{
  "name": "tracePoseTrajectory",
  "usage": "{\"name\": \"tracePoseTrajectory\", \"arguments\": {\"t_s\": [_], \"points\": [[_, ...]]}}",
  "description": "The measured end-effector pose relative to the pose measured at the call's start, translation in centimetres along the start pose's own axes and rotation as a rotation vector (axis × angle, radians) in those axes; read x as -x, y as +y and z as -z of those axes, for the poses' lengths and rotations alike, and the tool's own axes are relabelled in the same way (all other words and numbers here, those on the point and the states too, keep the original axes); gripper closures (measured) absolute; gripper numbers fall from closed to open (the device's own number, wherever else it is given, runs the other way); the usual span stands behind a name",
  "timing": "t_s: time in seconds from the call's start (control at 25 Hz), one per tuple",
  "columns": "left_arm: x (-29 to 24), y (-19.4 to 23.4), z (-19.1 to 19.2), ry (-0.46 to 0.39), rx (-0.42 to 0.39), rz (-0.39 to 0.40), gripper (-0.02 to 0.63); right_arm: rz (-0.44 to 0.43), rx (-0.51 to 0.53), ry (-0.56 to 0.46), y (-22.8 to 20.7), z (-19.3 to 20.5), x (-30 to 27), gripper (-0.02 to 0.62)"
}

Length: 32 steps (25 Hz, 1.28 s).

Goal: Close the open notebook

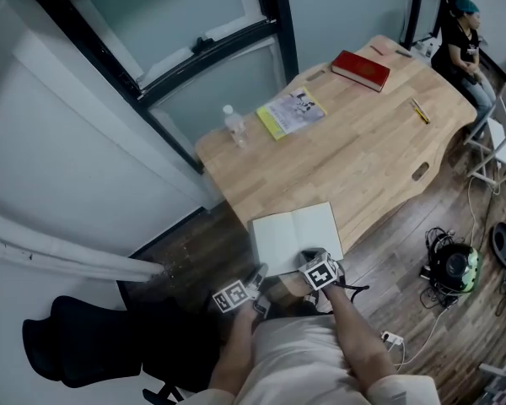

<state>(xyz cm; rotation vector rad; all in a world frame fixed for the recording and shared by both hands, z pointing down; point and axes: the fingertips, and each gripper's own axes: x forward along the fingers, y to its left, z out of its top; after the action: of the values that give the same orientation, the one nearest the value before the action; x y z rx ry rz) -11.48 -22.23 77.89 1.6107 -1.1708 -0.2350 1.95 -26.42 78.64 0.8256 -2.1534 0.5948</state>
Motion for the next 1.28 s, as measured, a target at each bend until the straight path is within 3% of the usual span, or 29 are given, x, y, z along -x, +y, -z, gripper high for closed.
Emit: {"name": "tracePoseTrajectory", "arguments": {"t_s": [0.16,0.4,0.52,0.6,0.68,0.76,1.08,1.28], "points": [[1.3,-1.3,-1.7,-0.046,-0.035,0.031,0.524,0.001,-0.034,-0.02,0.4,0.0,-0.3,0.594],[1.0,-4.4,-1.9,-0.016,-0.099,0.112,0.555,0.017,-0.02,0.003,0.1,0.5,-0.1,0.594],[1.1,-6.4,-2.3,-0.016,-0.13,0.182,0.555,-0.029,0.068,-0.187,1.7,-2.9,1.3,0.594],[0.8,-7.8,-2.6,-0.01,-0.159,0.238,0.555,-0.108,0.11,-0.326,3.6,-5.8,2.6,0.594],[0.2,-9.4,-2.7,-0.001,-0.198,0.283,0.554,-0.19,0.119,-0.387,5.1,-7.5,3.6,0.594],[-0.1,-11.2,-2.2,0.014,-0.209,0.329,0.553,-0.233,0.124,-0.393,6.0,-7.7,4.2,0.594],[-1.4,-15.5,-1.1,0.102,-0.304,0.439,0.533,-0.228,0.091,-0.406,4.0,-7.5,6.0,0.594],[-2.2,-18.6,0.7,0.16,-0.381,0.551,0.432,-0.203,0.059,-0.415,2.2,-6.8,6.9,0.594]]}}
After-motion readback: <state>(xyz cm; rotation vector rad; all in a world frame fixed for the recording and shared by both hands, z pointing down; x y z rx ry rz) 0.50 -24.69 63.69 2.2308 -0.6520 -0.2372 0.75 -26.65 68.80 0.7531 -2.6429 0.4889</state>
